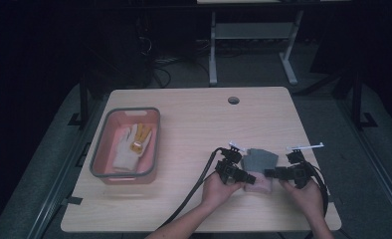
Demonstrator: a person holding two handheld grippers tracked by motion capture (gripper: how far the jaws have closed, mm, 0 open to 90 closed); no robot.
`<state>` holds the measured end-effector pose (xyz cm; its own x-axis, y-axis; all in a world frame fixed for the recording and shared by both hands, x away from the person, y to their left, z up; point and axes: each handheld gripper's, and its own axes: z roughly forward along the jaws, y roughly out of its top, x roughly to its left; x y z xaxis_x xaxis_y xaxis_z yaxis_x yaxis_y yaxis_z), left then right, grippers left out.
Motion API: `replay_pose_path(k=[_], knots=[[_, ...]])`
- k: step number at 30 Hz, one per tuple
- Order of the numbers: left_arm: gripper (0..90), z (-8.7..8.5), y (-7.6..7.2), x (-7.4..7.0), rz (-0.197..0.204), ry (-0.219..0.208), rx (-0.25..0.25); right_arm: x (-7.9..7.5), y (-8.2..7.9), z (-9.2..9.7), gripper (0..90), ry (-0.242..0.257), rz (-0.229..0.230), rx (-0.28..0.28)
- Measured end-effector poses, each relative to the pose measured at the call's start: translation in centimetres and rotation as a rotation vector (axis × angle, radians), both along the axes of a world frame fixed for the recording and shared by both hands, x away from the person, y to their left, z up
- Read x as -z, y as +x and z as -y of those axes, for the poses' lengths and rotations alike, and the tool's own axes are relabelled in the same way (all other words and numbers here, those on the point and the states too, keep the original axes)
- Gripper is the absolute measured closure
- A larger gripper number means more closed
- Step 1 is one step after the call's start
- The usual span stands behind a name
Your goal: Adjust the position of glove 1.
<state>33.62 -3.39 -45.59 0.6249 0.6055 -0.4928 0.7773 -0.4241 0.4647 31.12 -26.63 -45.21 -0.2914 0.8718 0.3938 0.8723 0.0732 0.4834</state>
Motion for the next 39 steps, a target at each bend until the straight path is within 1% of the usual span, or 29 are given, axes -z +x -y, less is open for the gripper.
replay_pose_path(k=[1,3,5,7,8,11,13,16,17,18,19,22,23,25,28,30,31,33,34,35,39], knots=[[44.7,0.0,0.1,0.1,-0.005,-0.002,0.001,0.3,0.0,0.2,44.7,0.022,-0.009,0.006],[44.7,0.1,0.1,0.2,-0.018,-0.008,-0.009,0.4,0.0,0.3,45.2,0.032,-0.005,0.008],[45.5,0.1,0.2,0.2,-0.024,-0.01,-0.006,0.8,0.0,0.5,47.2,0.074,-0.021,0.029],[46.3,0.1,0.3,0.3,-0.031,-0.016,-0.006,1.0,-0.2,0.7,49.7,0.104,-0.016,0.036],[47.0,0.1,0.3,0.3,-0.031,-0.021,-0.005,1.1,-0.2,0.7,51.8,0.121,-0.021,0.042],[50.4,0.1,0.5,0.5,-0.064,-0.042,-0.013,1.4,-0.3,0.8,55.4,0.149,-0.022,0.049],[52.7,0.1,0.5,0.6,-0.082,-0.068,-0.037,1.6,-0.2,1.0,58.6,0.179,-0.031,0.05],[56.3,-0.2,0.9,0.8,-0.096,-0.086,-0.028,1.9,-0.2,1.2,61.6,0.235,-0.051,0.062],[57.7,-0.3,1.0,0.9,-0.094,-0.086,-0.017,2.0,-0.1,1.2,63.1,0.247,-0.057,0.062],[59.4,-0.2,0.9,0.9,-0.099,-0.104,-0.032,2.1,-0.1,1.3,65.1,0.261,-0.059,0.063],[61.0,-0.3,1.0,0.9,-0.096,-0.108,-0.026,2.1,-0.1,1.3,67.2,0.27,-0.064,0.062],[63.8,-0.5,1.1,1.0,-0.099,-0.124,-0.024,1.8,-0.1,1.1,72.8,0.26,-0.054,0.047],[64.5,-0.6,1.1,1.0,-0.1,-0.127,-0.022,1.6,0.0,0.9,74.9,0.239,-0.043,0.03],[65.2,-0.7,1.1,0.9,-0.105,-0.138,-0.022,1.5,0.0,0.9,75.5,0.235,-0.045,0.025],[66.0,-0.9,1.1,0.9,-0.101,-0.145,-0.021,1.1,0.1,0.8,76.3,0.234,-0.053,0.021],[66.4,-1.1,1.1,0.8,-0.103,-0.157,-0.022,0.9,0.1,0.7,76.4,0.231,-0.044,0.015],[66.6,-1.2,1.1,0.7,-0.101,-0.156,-0.022,0.8,0.0,0.6,76.5,0.232,-0.044,0.012],[66.8,-1.5,1.1,0.4,-0.094,-0.167,-0.027,0.4,0.0,0.5,76.6,0.232,-0.043,0.012],[66.8,-1.6,1.2,0.2,-0.087,-0.169,-0.026,0.3,0.1,0.4,76.6,0.231,-0.031,0.01],[66.8,-1.9,1.2,0.0,-0.08,-0.169,-0.023,0.0,0.1,0.2,76.6,0.231,-0.032,0.01],[66.9,-2.7,1.2,-0.6,-0.065,-0.18,-0.026,-0.9,0.2,-0.5,76.6,0.219,-0.014,-0.009]])
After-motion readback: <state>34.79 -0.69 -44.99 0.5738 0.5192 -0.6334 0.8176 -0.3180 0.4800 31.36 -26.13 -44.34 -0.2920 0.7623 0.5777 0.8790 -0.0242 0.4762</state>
